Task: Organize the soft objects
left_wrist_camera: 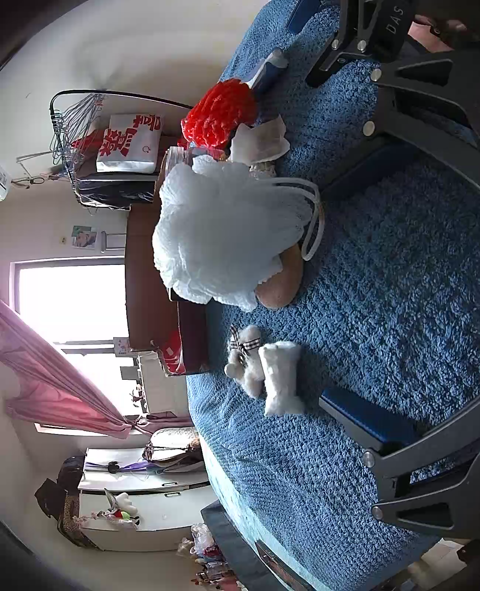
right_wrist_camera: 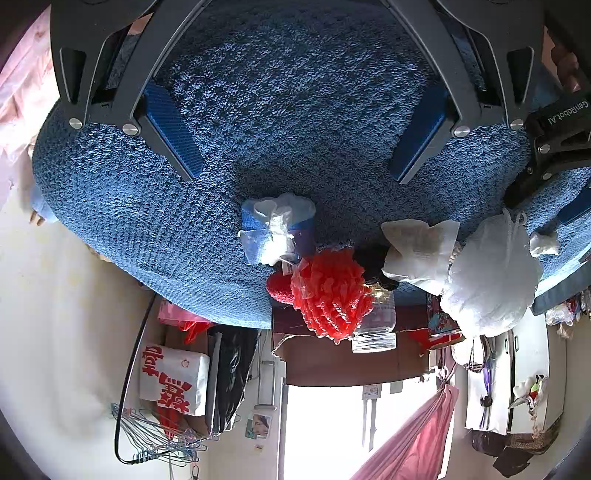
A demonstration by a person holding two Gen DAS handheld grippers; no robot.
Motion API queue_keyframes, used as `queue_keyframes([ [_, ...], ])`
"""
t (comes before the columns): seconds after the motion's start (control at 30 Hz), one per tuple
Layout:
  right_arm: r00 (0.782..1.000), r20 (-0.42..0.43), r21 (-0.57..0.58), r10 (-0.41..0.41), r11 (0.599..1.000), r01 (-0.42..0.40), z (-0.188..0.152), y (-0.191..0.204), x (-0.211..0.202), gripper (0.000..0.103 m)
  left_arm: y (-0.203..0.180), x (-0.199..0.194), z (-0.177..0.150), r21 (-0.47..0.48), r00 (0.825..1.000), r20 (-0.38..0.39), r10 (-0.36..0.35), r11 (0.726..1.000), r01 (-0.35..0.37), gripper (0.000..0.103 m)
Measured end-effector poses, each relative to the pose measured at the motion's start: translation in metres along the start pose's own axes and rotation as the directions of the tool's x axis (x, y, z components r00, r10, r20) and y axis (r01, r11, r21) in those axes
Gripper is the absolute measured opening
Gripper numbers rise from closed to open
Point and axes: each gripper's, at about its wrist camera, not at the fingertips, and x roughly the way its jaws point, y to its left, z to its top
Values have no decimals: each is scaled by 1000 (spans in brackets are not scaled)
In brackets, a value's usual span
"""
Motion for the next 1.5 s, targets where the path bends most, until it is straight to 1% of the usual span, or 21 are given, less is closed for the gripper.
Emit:
queue_keyframes([
  [1.5, 1000, -2, 0, -1, 1000, 1, -3, 2, -1, 103, 0, 0, 1, -1, 1000, -4, 0, 1000, 0, 103],
])
